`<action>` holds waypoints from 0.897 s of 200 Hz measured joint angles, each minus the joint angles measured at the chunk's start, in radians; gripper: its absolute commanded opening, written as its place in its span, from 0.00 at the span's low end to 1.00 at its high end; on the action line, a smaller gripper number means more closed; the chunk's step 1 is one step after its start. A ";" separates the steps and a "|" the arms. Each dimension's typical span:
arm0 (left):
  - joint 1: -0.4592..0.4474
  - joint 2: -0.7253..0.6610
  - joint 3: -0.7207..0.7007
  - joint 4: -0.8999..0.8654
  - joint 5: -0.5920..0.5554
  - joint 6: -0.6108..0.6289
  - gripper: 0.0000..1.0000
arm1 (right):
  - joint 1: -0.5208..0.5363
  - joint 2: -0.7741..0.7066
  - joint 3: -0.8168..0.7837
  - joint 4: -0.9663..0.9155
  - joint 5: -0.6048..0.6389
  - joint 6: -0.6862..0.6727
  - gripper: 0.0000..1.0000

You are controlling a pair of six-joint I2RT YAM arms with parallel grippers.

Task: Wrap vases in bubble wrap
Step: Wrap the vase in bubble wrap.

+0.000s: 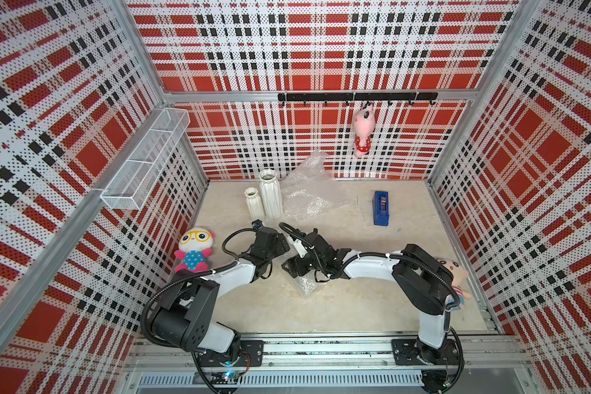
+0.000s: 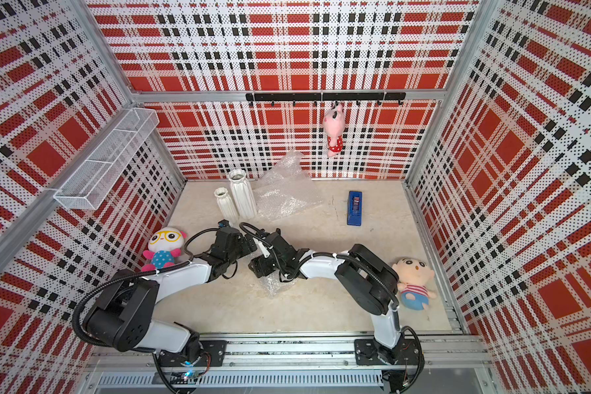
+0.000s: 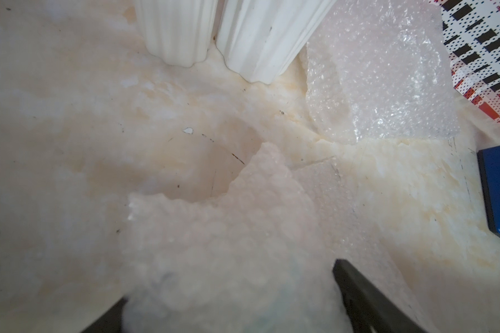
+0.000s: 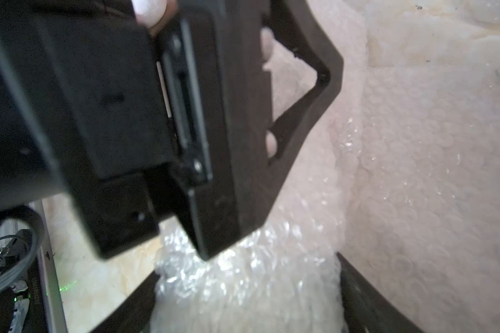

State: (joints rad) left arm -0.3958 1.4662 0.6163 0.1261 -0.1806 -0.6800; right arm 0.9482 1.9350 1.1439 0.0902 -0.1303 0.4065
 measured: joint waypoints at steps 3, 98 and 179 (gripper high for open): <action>0.000 0.000 0.000 0.000 0.000 -0.001 0.86 | 0.001 0.000 0.000 0.001 0.002 -0.004 0.82; 0.003 0.008 -0.039 0.033 -0.008 -0.005 0.84 | 0.012 0.017 0.010 0.008 0.102 -0.132 0.96; -0.002 0.019 -0.047 0.058 0.027 -0.014 0.84 | 0.053 -0.098 -0.111 0.012 0.220 -0.235 0.97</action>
State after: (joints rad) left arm -0.3977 1.4849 0.5690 0.1841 -0.1532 -0.6945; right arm 1.0016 1.8366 1.0328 0.1020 0.0898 0.1711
